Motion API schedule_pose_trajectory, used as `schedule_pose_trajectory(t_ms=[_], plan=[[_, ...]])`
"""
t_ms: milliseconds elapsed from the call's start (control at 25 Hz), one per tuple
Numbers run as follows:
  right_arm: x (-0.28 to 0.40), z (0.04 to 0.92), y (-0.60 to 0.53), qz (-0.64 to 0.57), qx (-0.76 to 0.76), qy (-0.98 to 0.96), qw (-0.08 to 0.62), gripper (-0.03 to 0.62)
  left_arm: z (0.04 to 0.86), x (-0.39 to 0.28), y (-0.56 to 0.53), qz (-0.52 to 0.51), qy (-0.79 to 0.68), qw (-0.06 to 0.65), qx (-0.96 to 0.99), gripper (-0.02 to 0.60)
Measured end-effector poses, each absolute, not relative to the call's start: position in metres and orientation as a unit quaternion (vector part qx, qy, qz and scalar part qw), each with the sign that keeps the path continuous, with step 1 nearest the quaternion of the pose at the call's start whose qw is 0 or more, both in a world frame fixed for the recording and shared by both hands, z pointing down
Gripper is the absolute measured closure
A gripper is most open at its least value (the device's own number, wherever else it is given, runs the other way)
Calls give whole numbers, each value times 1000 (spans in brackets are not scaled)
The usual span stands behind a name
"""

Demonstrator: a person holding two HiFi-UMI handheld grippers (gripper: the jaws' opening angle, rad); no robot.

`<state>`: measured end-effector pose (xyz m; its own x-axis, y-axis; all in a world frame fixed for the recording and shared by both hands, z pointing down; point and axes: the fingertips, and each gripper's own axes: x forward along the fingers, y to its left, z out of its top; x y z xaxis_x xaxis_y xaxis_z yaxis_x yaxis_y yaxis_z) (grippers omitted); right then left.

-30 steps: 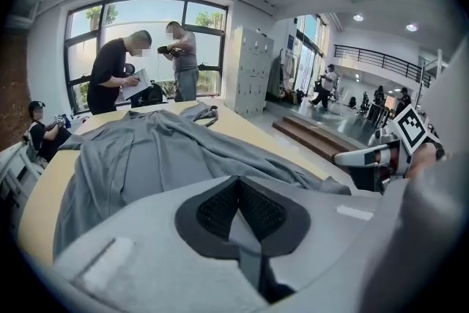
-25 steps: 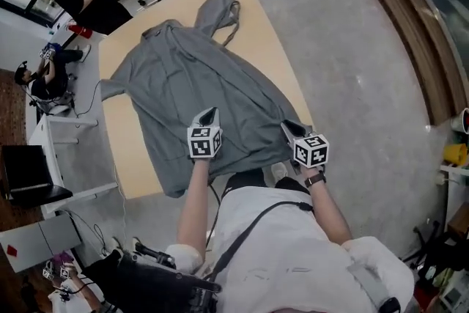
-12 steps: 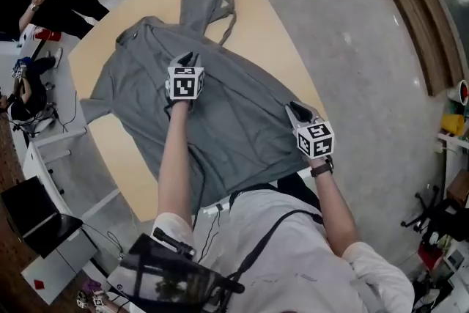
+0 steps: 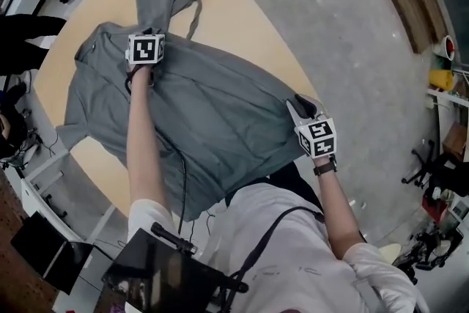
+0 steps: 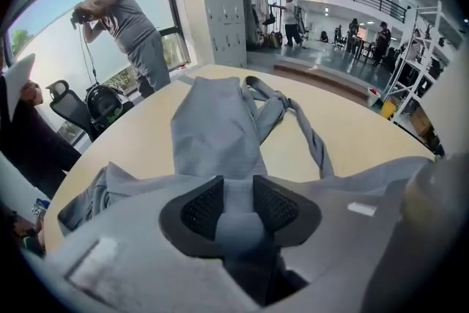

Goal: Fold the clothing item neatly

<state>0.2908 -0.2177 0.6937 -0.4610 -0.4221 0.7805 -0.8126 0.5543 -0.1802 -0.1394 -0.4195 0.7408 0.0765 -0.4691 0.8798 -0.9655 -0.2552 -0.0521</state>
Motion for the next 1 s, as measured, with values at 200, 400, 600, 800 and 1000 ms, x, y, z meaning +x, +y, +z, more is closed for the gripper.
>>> schedule_pose_trajectory(t_ms=[200, 400, 600, 800, 1000], plan=[[332, 698, -209, 306, 427, -771, 359, 477, 752, -141, -417, 432, -528, 309, 663, 449], [353, 723, -191, 293, 425, -739, 433, 477, 751, -134, -415, 430, -520, 306, 671, 543], [360, 739, -186, 299, 468, -721, 415, 568, 729, -134, -413, 393, -541, 291, 684, 558], [349, 708, -183, 342, 428, -758, 352, 574, 676, -137, -402, 328, -566, 280, 702, 560], [295, 618, -142, 357, 256, -863, 250, 572, 633, -162, -365, 255, -601, 286, 702, 568]])
